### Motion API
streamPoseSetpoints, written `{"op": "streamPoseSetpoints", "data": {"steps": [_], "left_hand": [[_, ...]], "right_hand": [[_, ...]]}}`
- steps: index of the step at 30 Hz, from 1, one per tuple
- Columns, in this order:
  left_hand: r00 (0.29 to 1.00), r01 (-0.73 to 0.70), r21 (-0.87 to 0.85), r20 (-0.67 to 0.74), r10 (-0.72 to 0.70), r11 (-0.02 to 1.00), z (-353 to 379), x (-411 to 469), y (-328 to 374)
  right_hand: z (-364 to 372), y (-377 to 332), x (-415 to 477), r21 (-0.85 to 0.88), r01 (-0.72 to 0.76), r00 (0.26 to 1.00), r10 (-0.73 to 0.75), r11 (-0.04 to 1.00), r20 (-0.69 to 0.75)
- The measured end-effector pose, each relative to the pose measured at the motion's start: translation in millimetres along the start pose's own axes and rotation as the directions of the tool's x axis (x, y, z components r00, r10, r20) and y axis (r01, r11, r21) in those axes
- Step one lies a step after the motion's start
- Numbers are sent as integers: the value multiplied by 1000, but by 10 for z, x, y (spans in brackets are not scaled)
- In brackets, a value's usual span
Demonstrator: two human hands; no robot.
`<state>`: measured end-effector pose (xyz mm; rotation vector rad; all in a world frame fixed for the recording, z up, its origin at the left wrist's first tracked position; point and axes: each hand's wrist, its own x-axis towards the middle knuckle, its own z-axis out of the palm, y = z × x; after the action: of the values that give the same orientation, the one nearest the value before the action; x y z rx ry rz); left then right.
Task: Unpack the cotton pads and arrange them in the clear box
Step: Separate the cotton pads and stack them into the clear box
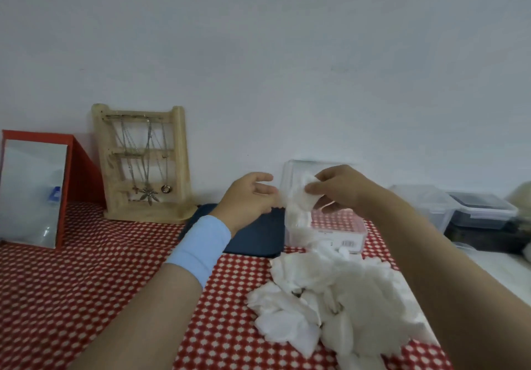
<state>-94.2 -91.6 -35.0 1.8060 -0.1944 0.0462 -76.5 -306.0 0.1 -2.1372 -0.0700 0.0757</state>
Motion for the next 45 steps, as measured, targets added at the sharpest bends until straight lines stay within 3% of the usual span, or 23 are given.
{"op": "streamPoseSetpoints", "data": {"steps": [2, 4, 9, 13, 16, 18, 22, 25, 29, 32, 35, 40, 42, 45], "left_hand": [[997, -45, 159, -51, 54, 986, 95, 201, 10], [996, -78, 295, -28, 90, 952, 221, 403, -14], [970, -169, 630, 244, 13, 758, 546, 753, -175], [921, -264, 753, 383, -74, 603, 616, 895, -310], [923, -272, 744, 381, -55, 610, 578, 913, -381], [929, -263, 725, 369, -37, 637, 550, 906, -422], [933, -245, 675, 359, -19, 695, 529, 838, -465], [930, -224, 646, 365, -38, 730, 503, 772, -464], [902, -316, 707, 430, -29, 633, 546, 716, -404], [877, -318, 752, 465, -123, 577, 606, 691, -390], [883, -302, 749, 453, -124, 590, 595, 679, -416], [938, -314, 670, 328, 111, 673, 437, 553, -329], [949, -306, 651, 265, 171, 694, 384, 455, -295], [959, -240, 634, 270, 81, 735, 373, 287, -265]], "right_hand": [[-141, 108, 171, -107, -55, 994, 44, 993, -104], [-211, 215, 308, -225, -127, 988, 104, 966, -115], [-93, 371, 555, -464, -162, 986, 124, 871, -112], [40, 428, 663, -686, -198, 980, 139, 700, -140], [141, 480, 733, -749, -208, 978, 111, 630, -179], [228, 500, 780, -724, -227, 973, 122, 652, -195], [303, 459, 847, -352, -338, 931, 364, 873, 7], [183, 374, 831, -251, -427, 886, 458, 869, 77], [109, 390, 826, -207, -451, 886, 463, 868, 12], [231, 413, 812, -126, -466, 877, 476, 876, 70], [279, 428, 771, -164, -435, 891, 450, 885, 65], [130, 376, 613, -305, -272, 962, 261, 912, -78], [65, 327, 462, -437, -187, 982, 180, 880, -59], [56, 265, 143, -648, -139, 967, 242, 749, 73]]}}
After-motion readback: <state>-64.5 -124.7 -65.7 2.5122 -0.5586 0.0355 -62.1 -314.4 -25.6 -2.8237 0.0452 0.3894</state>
